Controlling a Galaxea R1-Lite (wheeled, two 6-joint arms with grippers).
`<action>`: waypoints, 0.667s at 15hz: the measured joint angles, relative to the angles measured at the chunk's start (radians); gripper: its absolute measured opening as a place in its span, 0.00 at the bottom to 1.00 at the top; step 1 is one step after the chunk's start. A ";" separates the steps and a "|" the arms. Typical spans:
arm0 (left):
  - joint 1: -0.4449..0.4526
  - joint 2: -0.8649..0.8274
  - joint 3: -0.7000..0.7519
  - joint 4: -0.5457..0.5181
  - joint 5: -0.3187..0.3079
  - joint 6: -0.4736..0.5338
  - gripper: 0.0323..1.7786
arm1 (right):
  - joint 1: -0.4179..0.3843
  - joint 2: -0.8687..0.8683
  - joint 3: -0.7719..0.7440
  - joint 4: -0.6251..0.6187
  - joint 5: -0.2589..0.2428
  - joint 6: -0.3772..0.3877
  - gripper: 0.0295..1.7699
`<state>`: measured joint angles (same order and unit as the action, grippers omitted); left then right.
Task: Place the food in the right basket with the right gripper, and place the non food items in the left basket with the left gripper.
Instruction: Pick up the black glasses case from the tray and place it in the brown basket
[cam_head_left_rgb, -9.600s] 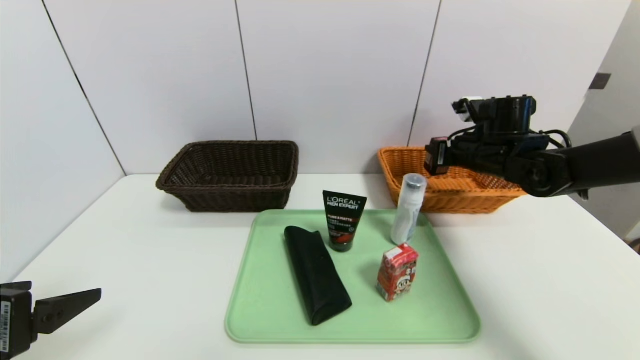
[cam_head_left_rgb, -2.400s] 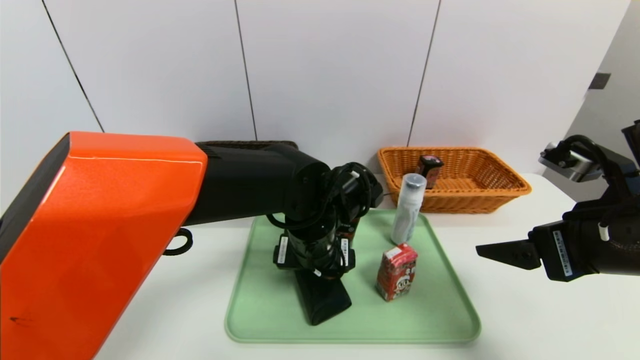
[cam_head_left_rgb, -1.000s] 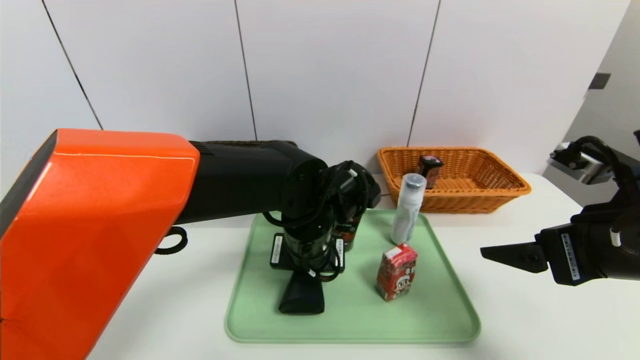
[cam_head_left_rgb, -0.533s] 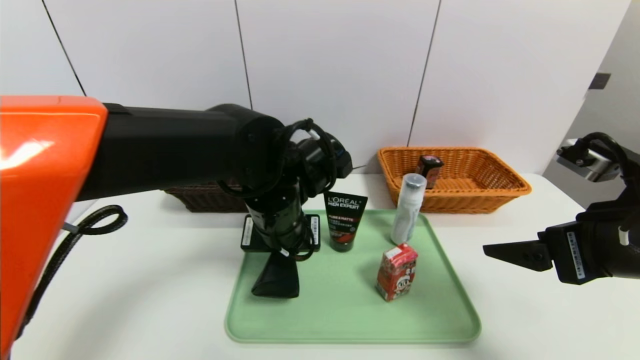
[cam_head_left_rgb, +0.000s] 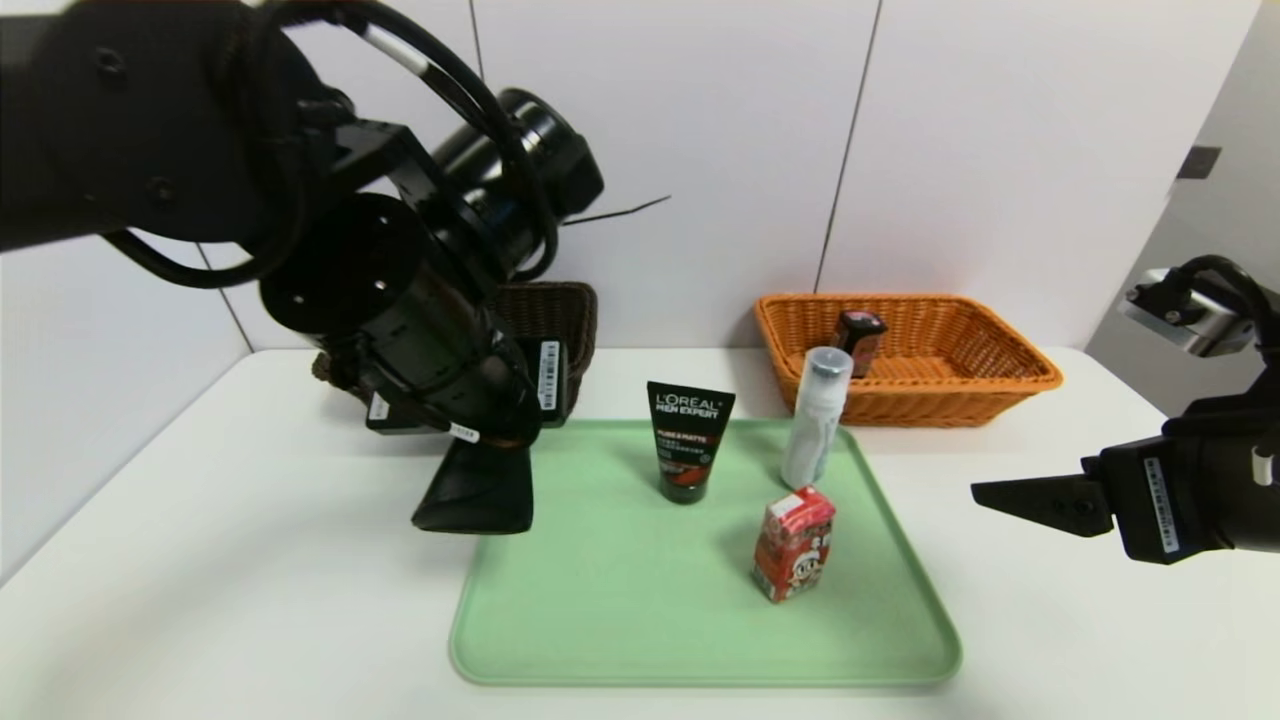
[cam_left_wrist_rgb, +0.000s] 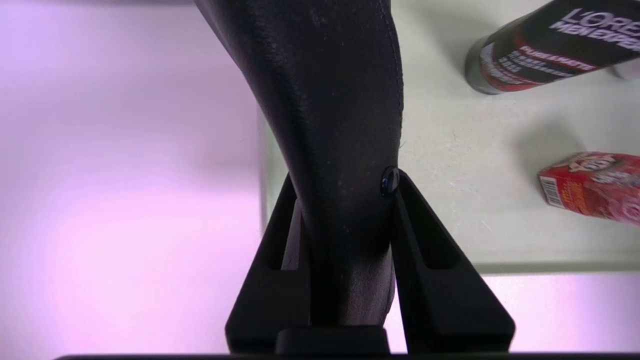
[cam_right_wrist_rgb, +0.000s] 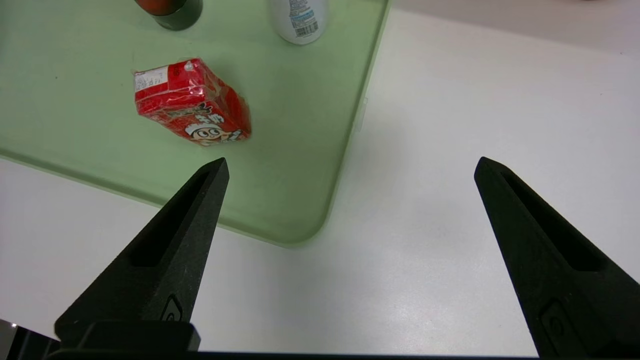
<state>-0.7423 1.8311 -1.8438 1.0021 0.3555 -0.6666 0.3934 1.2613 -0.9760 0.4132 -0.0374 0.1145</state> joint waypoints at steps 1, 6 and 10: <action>0.004 -0.025 -0.002 -0.001 0.001 0.037 0.26 | 0.000 -0.001 0.000 0.000 -0.001 -0.001 0.96; 0.151 -0.100 -0.008 -0.061 -0.007 0.388 0.26 | 0.000 -0.010 -0.026 0.001 0.001 -0.004 0.96; 0.326 -0.113 -0.008 -0.199 -0.155 0.755 0.25 | 0.000 -0.029 -0.028 0.002 0.000 -0.005 0.96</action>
<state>-0.4160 1.7179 -1.8521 0.8034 0.2006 0.0885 0.3938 1.2326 -1.0040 0.4151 -0.0374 0.1096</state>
